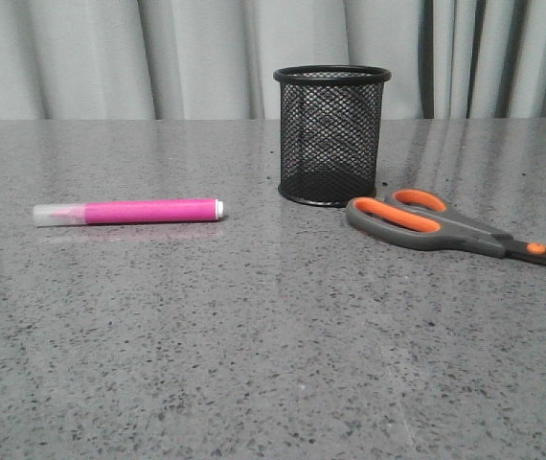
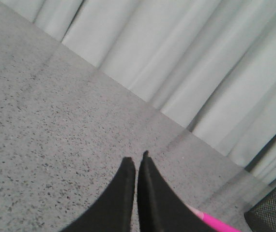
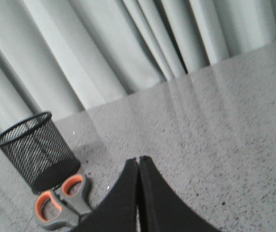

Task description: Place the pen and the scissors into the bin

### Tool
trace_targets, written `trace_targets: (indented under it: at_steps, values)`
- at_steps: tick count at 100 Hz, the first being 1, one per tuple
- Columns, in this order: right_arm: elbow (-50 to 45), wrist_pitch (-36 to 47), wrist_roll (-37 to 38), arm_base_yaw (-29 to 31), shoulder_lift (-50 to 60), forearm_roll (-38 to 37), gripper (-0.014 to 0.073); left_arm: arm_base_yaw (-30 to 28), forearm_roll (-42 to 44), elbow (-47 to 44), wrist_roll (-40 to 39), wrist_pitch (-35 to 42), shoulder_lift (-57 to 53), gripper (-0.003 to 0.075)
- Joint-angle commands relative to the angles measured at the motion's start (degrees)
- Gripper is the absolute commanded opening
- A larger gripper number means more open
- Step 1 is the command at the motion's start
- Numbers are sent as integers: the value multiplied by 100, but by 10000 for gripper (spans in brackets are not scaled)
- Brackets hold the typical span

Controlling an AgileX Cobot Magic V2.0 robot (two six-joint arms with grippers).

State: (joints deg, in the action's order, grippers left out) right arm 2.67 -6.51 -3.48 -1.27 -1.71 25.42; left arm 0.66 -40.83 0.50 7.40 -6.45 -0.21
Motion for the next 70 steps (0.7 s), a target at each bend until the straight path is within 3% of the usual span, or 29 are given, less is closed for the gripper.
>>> trace_targets:
  at_steps: [1, 27, 40, 53, 62, 70]
  values:
    - [493, 49, -24, -3, -512, 29, -64, 35, 191, 416, -9, 26, 120, -20]
    - [1851, -1154, -598, -3, -2610, -15, -64, 35, 1839, 1804, 36, -1378, 1599, -19]
    - [2461, -1604, -752, -3, -3420, -15, -67, 35, 1857, 2359, 646, -1901, 2394, -19]
    - [2843, -1770, -959, -27, -3856, -15, -61, 35, 1700, 2692, 764, -2022, 2951, -16]
    - [2965, -1759, -1000, -76, -3939, -15, 2, 35, 1354, 2823, 1139, -2022, 3245, 20]
    - [2989, -1717, -1011, -76, -3939, -15, 134, 35, 850, 2900, 1579, -2022, 3478, 119]
